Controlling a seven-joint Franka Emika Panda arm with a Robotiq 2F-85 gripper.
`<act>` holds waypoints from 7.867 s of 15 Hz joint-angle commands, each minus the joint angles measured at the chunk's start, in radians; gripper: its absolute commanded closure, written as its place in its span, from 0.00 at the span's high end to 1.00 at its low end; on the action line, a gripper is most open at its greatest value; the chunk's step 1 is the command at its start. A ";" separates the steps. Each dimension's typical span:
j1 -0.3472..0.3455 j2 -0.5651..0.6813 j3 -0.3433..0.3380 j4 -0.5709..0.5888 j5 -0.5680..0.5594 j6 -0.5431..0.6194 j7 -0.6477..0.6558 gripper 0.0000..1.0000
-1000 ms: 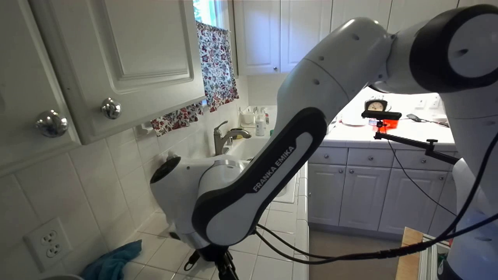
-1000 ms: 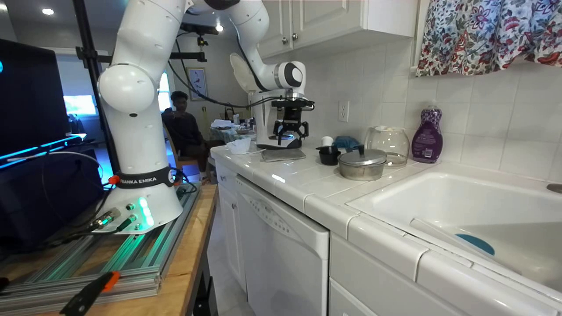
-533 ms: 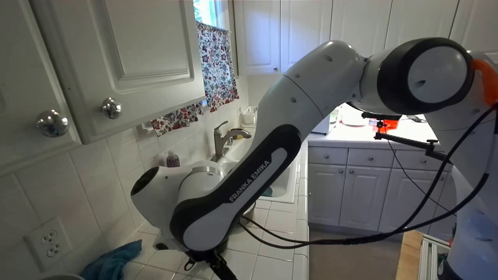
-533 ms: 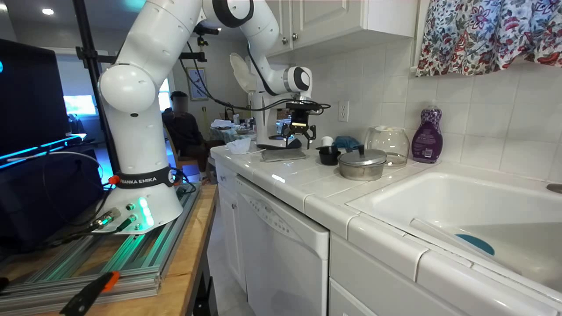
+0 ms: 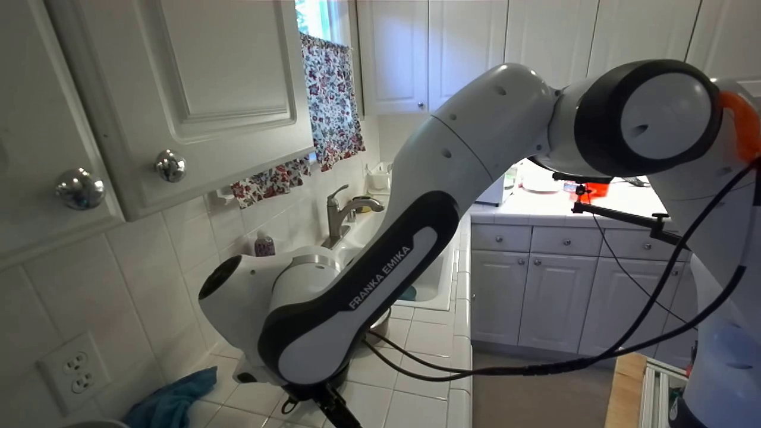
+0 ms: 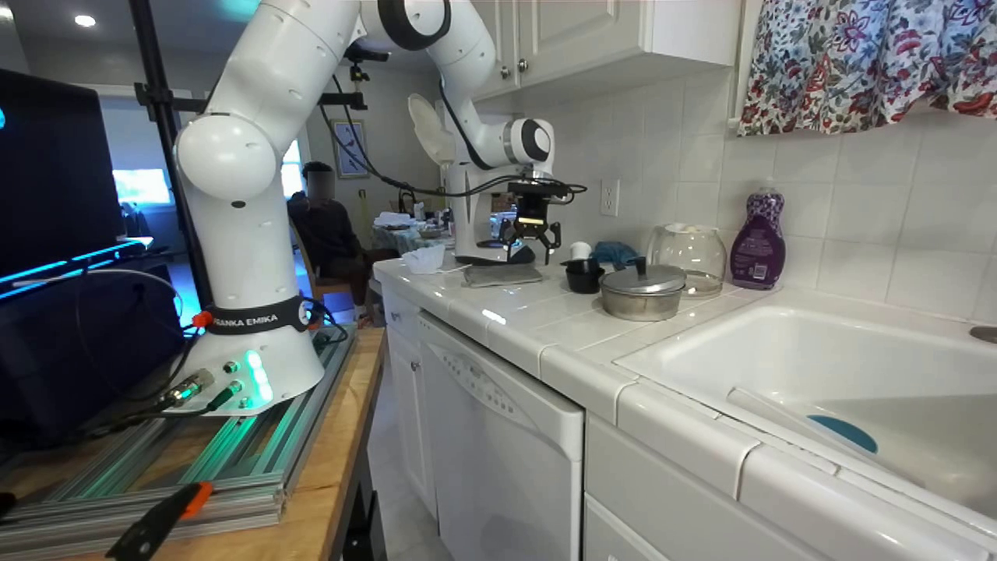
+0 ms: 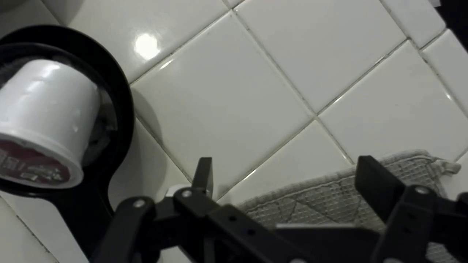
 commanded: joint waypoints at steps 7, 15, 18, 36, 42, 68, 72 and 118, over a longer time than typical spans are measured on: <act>0.086 0.066 0.010 -0.021 0.016 0.094 0.219 1.00; 0.184 0.023 -0.024 -0.140 -0.035 0.262 0.479 0.98; 0.184 -0.034 -0.038 -0.240 -0.041 0.332 0.548 0.69; 0.146 -0.476 -0.118 -0.904 -0.054 0.679 1.334 0.00; 0.128 -0.348 -0.040 -0.794 -0.106 0.648 1.303 0.00; 0.066 -0.429 -0.033 -0.820 -0.010 0.570 1.088 0.00; 0.083 -0.472 -0.054 -0.822 -0.083 0.542 1.290 0.00; -0.324 -0.513 -0.243 -0.851 0.385 0.894 1.946 0.00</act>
